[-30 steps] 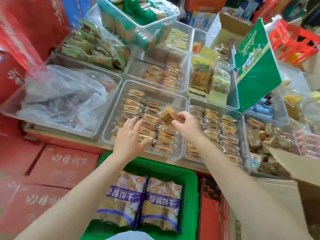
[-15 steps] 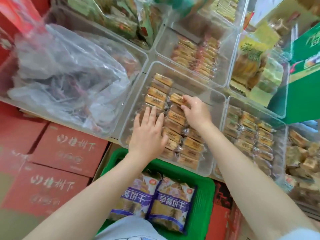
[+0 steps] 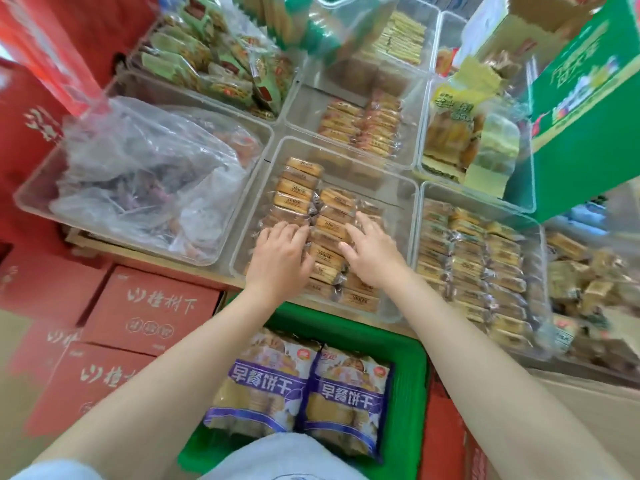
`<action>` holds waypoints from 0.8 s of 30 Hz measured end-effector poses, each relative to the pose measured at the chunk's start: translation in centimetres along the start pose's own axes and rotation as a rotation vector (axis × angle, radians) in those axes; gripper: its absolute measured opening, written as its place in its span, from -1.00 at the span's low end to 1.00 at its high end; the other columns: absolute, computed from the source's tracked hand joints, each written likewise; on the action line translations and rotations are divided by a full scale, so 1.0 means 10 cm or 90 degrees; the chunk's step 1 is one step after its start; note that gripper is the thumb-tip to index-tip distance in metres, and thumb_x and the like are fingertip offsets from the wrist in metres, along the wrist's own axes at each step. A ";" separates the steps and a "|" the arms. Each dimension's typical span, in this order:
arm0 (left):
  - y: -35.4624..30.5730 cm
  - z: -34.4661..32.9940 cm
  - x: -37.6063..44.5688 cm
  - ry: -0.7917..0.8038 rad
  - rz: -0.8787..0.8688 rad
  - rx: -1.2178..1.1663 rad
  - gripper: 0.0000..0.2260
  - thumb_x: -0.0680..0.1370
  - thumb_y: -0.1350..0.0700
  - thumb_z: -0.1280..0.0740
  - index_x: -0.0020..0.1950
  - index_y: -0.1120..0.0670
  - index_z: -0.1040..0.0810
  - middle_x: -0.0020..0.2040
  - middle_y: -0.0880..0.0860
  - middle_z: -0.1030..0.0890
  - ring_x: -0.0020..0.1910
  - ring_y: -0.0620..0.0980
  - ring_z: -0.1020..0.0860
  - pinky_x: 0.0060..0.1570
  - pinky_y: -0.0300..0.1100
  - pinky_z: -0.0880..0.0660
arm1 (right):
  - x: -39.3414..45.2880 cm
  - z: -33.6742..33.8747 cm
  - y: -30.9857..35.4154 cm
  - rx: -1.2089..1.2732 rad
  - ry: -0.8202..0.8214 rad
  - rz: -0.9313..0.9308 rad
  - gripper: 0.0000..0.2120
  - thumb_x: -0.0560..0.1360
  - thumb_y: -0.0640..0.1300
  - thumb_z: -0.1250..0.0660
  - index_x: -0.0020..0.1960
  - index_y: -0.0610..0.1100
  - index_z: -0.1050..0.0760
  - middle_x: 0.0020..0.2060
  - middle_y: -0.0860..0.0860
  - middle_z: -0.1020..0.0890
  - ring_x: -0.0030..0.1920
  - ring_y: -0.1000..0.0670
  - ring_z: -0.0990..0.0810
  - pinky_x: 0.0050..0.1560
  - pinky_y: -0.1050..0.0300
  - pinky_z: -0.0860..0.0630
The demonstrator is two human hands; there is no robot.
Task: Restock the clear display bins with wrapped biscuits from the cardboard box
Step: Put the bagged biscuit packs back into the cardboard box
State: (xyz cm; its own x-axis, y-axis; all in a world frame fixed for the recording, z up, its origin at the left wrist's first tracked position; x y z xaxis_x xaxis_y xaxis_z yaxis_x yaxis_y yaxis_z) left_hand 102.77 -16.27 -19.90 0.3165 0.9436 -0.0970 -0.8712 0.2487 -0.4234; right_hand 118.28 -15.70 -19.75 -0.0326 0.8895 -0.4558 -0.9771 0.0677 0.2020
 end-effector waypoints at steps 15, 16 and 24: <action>-3.85 -0.65 -1.85 0.173 -0.200 -0.414 -0.38 0.60 -0.06 -0.37 0.59 -0.08 -0.18 0.50 -0.08 -0.30 0.43 -0.13 -0.32 0.32 -0.24 -0.29 | -3.61 1.16 -2.63 0.380 -0.544 -0.116 -0.74 0.58 -0.08 -0.21 -0.07 -0.13 -0.65 -0.35 0.00 -0.65 -0.29 -0.06 -0.63 -0.15 -0.09 -0.56; -4.07 -0.78 -1.98 0.192 -0.179 -0.453 -0.33 0.58 -0.11 -0.38 0.60 -0.10 -0.14 0.52 -0.09 -0.28 0.46 -0.13 -0.30 0.38 -0.18 -0.31 | -3.83 1.09 -2.89 0.400 -0.562 -0.131 -0.76 0.58 -0.09 -0.21 -0.10 -0.10 -0.64 -0.37 0.00 -0.64 -0.31 -0.07 -0.62 -0.15 -0.13 -0.58; -4.77 -1.74 -2.36 0.251 0.094 -0.670 -0.12 0.34 -0.25 -0.48 0.56 -0.37 -0.09 0.58 -0.16 -0.23 0.54 -0.03 -0.28 0.49 0.18 -0.28 | -4.21 0.03 -4.47 0.346 -0.209 -0.189 -0.77 0.65 -0.07 -0.20 0.09 -0.07 -0.63 -0.07 0.08 -0.63 -0.05 0.03 -0.58 0.03 0.06 -0.53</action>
State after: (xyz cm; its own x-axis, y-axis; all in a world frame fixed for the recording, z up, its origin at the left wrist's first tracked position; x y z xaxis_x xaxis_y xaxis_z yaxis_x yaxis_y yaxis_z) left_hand 143.37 -54.23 -13.11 0.4948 0.7676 -0.4073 -0.2205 -0.3425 -0.9133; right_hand 163.37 -56.03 -9.30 0.3681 0.8830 -0.2910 -0.6879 0.4693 0.5537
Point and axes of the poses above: each hand's wrist, its own x-axis towards the middle knuckle, its own z-axis out of the back of the hand, y = z × x, the point moved 10 cm from there along x, towards the middle knuckle
